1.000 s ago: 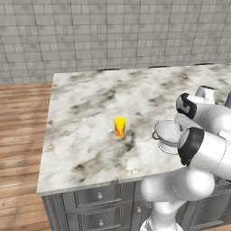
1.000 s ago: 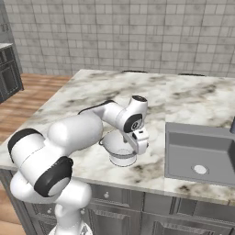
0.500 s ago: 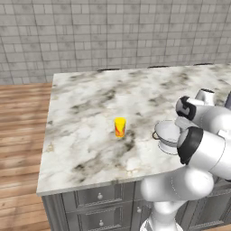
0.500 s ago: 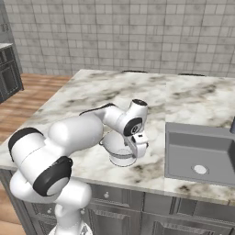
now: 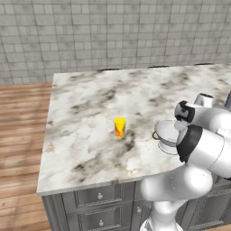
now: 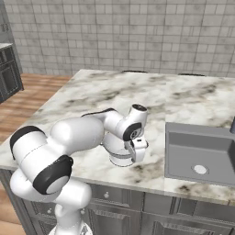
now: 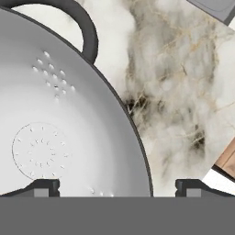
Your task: Pick the cup and colander and place them in the sink. Then turn on the water.
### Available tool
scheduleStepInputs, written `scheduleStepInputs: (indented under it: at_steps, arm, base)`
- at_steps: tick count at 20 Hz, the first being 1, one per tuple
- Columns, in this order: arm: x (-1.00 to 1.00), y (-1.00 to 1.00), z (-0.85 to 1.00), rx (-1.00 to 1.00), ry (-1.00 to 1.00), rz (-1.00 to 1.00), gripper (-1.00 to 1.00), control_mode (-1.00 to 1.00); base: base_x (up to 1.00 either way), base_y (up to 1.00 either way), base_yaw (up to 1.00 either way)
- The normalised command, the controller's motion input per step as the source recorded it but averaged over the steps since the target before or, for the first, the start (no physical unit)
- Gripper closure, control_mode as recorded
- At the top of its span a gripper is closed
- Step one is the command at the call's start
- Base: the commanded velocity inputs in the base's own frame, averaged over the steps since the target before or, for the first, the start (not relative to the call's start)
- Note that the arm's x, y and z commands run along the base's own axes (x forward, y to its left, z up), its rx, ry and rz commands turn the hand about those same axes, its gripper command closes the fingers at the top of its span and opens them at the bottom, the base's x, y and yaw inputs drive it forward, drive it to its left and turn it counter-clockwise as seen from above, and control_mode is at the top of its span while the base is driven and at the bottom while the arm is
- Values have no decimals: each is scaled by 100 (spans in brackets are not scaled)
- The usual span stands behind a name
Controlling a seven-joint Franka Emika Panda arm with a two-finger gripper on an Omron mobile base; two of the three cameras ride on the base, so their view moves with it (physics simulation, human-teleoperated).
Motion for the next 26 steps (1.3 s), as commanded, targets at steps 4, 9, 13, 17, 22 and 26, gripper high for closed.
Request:
scheduleStepInputs:
  at_steps: [4, 9, 13, 17, 22, 26]
  arm:
    - [0, 4, -14, 0, 0, -3, -100, -100]
    - [0, 6, -16, 0, 0, -3, -100, -100]
    - [0, 5, -11, 0, 1, -3, -100, -100]
    - [0, 0, 0, 0, 2, 0, -100, -100]
    - [0, 0, 0, 0, 0, 0, 100, -100]
    - [0, 0, 0, 0, 0, 0, 100, -100]
  base:
    - [0, 0, 0]
    - [0, 0, 0]
    - [0, 0, 0]
    - [0, 0, 0]
    - [0, 0, 0]
    - [0, 0, 0]
